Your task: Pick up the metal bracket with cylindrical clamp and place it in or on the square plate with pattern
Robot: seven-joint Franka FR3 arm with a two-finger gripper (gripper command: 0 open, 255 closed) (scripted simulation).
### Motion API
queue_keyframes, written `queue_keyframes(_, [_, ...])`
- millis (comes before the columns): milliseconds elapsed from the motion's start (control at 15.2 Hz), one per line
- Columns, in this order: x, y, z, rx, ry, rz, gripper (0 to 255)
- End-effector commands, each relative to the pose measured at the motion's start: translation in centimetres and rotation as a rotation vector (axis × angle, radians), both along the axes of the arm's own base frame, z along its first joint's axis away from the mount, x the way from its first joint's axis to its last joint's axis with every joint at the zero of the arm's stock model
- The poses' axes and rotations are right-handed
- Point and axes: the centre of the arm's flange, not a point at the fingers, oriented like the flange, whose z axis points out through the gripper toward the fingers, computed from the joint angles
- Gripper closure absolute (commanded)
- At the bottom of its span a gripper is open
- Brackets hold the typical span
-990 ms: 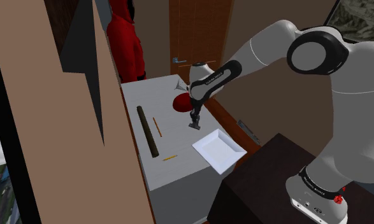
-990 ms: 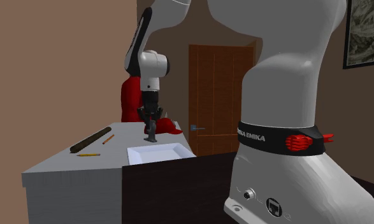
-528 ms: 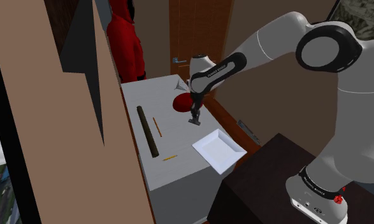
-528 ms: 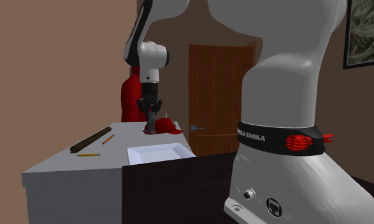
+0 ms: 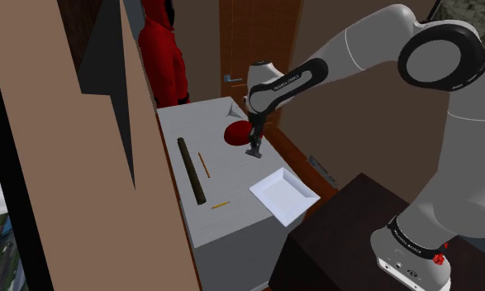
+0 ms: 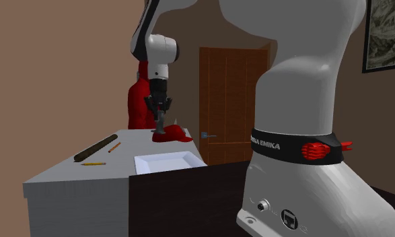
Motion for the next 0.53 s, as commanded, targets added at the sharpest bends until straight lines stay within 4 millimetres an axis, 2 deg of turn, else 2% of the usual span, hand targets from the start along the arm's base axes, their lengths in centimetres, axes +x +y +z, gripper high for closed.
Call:
queue_keyframes(0, [-2.0,0.0,0.4,0.0,0.0,0.0,255])
queue_keyframes(462, [-11.2,-0.1,1.4,0.0,0.0,0.0,255])
